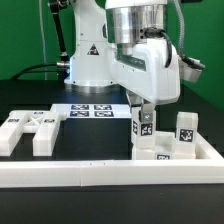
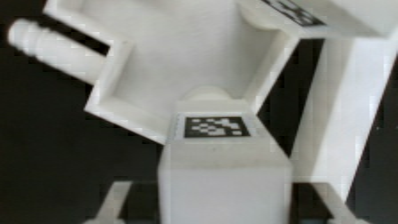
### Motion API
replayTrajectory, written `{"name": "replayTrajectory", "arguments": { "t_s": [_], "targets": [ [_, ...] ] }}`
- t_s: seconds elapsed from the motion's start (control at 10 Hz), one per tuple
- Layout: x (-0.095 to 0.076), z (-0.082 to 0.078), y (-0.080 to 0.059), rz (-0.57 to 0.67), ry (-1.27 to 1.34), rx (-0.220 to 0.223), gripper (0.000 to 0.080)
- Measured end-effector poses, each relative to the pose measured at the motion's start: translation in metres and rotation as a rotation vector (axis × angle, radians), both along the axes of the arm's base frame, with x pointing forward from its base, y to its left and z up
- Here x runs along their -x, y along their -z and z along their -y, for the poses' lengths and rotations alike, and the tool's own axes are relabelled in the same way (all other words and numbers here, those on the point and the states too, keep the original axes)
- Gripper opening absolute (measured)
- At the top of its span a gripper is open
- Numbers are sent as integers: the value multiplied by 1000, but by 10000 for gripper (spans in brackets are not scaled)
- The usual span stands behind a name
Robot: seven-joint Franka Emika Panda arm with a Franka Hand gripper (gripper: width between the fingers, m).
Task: Assemble chair
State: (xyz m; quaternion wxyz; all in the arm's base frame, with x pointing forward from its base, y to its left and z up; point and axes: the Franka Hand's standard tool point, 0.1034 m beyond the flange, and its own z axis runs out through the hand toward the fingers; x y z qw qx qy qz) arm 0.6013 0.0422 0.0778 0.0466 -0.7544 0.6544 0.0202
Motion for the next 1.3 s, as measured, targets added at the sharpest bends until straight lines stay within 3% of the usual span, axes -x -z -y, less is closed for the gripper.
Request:
{"name": "replayTrajectory", "arguments": {
  "t_s": [0.1, 0.2, 0.3, 0.4, 0.5, 1.3],
  "targets": [
    [0, 0, 0, -2, 24, -1, 291],
    [0, 0, 0, 0, -6, 0, 388],
    [0, 0, 0, 4, -40, 1, 567],
    [0, -1, -1, 6, -82, 5, 567],
    [-2, -2, -2, 17, -174, 9, 632],
    [0, -5, 1, 81, -837, 40, 649]
  ]
}}
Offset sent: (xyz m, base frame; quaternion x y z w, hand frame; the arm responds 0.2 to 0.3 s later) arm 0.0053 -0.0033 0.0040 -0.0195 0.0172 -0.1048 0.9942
